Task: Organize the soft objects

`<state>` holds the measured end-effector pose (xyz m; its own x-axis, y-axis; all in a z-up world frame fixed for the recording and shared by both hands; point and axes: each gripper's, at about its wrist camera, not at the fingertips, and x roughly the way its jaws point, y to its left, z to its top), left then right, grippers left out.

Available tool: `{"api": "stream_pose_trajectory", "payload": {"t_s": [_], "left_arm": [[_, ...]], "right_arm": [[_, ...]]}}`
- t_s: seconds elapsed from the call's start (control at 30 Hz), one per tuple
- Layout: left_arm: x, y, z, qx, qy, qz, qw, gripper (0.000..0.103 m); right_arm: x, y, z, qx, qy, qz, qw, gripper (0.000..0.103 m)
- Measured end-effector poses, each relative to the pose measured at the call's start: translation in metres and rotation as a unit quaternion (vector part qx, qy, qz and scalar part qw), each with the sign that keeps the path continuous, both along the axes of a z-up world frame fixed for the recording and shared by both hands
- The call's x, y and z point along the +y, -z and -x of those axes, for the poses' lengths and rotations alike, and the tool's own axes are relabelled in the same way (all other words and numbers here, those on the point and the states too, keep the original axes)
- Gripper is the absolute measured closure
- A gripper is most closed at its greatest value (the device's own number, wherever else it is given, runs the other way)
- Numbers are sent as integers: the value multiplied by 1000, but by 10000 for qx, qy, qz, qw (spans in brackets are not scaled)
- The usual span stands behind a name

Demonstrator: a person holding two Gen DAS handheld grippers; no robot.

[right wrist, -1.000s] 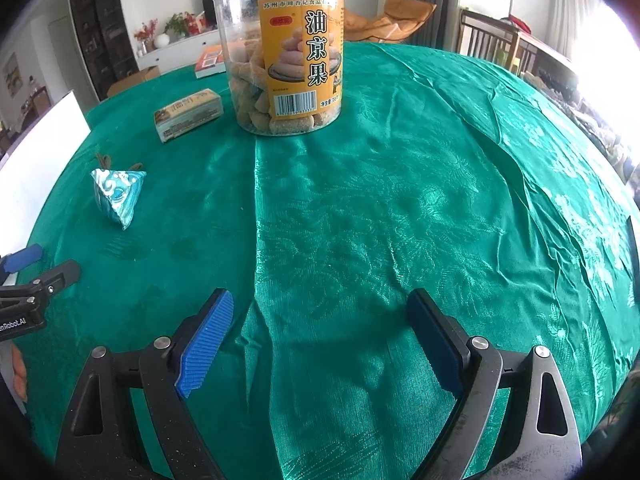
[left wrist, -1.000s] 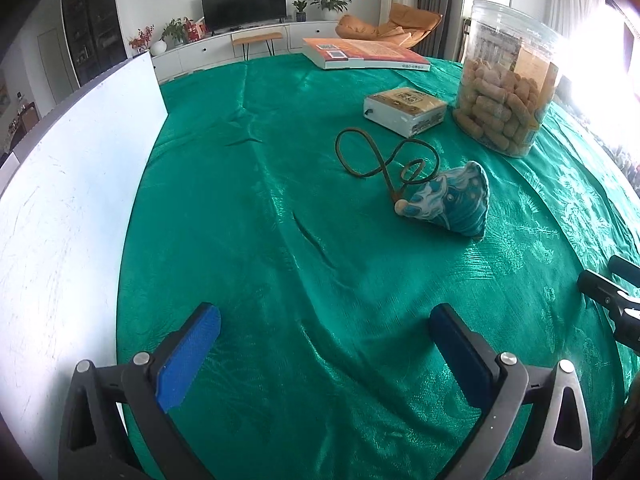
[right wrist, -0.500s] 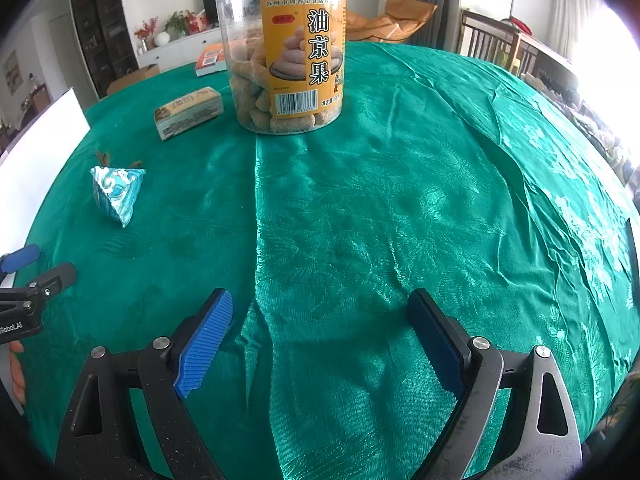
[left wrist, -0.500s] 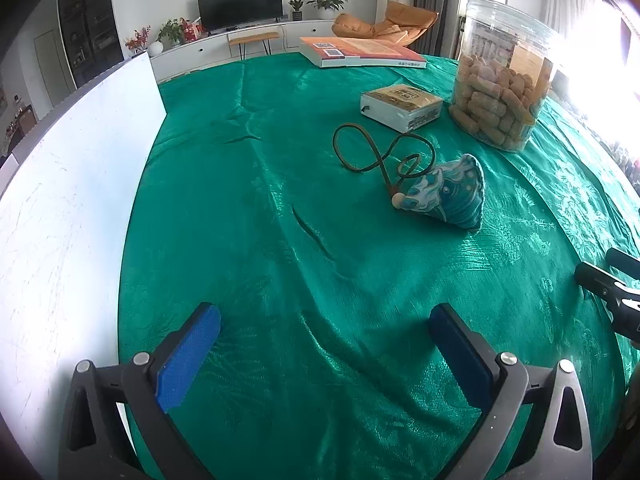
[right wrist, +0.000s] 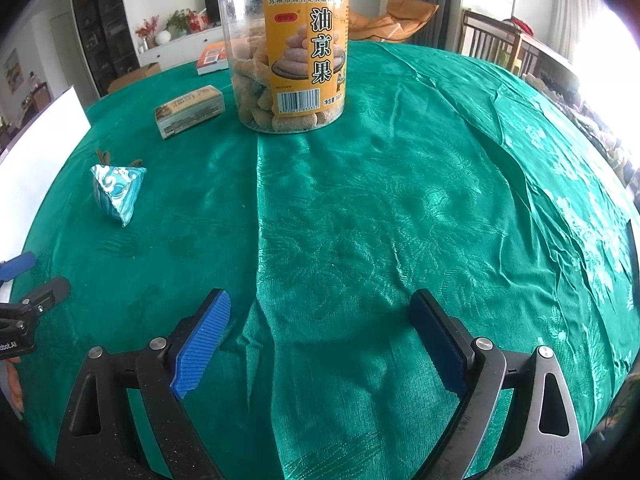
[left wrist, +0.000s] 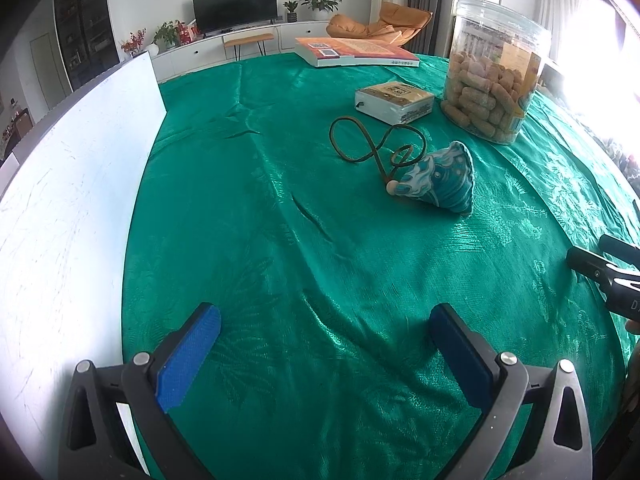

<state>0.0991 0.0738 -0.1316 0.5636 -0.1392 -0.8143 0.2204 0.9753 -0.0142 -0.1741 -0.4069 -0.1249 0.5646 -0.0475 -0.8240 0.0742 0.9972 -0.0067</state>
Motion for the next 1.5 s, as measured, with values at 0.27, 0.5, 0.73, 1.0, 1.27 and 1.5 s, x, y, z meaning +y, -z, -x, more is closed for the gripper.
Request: {"api": "stream_pose_trajectory", "payload": {"t_s": [0.27,0.5,0.73,1.0,1.27,1.5], "left_arm": [[1,-1,3,15,41,-12,10000,0],[1,-1,5,-2,44,-9,10000,0],[1,-1,5,-2,47,-5,10000,0],[1,-1,5,-2,47,-3,10000,0],[1,-2,5,-6,25,-5,10000,0],[0,-2,5,-6,18,-2,10000,0]], "right_arm": [[11,3,-10,-6,-12,-19,10000,10],[75,4,-99,-102,-464,-784,9958,10],[155,-7,-178,75,-1889,-1671,9677,13],[193,4,-204,312,-2225,-1443,9637,63],[60,4,-209,-25,-271,-1174,9927,62],[-12,-5,-270,-585,747,-2108,9729,57]]}}
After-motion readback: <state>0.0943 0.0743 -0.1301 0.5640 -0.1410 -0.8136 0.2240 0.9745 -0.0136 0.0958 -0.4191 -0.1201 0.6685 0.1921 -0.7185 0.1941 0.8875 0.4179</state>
